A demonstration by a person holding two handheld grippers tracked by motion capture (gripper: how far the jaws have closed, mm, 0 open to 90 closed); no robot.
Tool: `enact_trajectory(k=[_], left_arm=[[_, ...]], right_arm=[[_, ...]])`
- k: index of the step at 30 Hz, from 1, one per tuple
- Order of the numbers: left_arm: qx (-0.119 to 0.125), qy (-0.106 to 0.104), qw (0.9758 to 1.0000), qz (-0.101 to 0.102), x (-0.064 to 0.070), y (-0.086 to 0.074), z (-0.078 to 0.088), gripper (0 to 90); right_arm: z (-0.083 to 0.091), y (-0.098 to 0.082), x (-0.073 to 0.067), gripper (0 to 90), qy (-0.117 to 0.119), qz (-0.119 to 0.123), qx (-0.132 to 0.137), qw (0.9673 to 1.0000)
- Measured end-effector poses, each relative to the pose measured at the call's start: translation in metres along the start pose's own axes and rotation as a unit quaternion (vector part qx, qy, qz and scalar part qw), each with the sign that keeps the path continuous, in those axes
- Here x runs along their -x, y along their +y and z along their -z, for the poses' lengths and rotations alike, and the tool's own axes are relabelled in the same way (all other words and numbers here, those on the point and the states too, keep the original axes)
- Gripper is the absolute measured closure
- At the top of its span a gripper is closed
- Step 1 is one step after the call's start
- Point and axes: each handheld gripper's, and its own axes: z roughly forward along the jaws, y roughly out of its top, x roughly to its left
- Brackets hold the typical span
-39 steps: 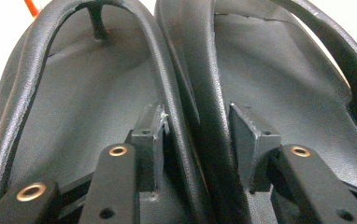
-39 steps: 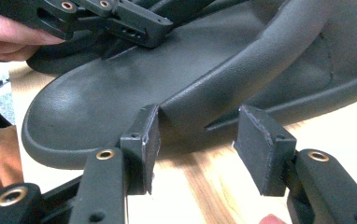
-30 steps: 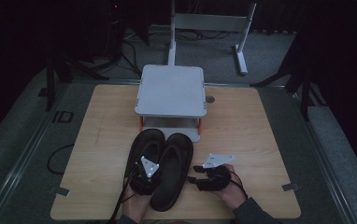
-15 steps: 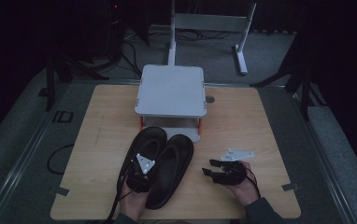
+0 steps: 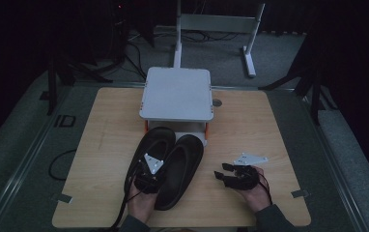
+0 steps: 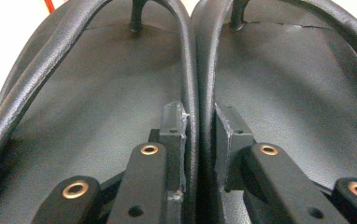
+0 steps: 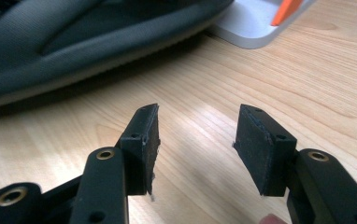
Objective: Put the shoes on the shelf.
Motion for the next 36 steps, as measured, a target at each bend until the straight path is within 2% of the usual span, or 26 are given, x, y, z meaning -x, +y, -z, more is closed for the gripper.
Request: enact_trajectory(k=[2,6,9,16,26,36], left_arm=[[0.0,0.0,1.0,0.0,0.0,0.002,-0.001,75.4],[0.005,0.0,1.0,0.004,0.0,0.004,-0.003,75.4],[0.015,-0.01,0.9998,0.01,0.0,0.009,-0.005,75.4],[0.015,-0.007,0.9997,0.016,0.001,0.014,-0.01,75.4],[0.019,0.004,0.9996,0.019,0.006,0.022,-0.017,75.4],[0.033,0.024,0.9986,0.034,0.001,0.036,-0.025,75.4]], right_arm=[[-0.001,-0.001,0.001,49.2,-0.007,0.003,-0.003,1.0],[-0.002,-0.002,0.002,49.1,-0.007,0.001,-0.003,1.0],[-0.003,-0.002,0.004,49.2,-0.009,-0.005,-0.002,0.9999],[-0.003,-0.005,0.007,49.1,-0.013,-0.01,-0.003,0.9999],[-0.004,-0.008,0.009,49.0,-0.016,-0.017,-0.004,0.9997],[-0.005,-0.008,0.01,49.0,-0.016,-0.018,-0.007,0.9997]])
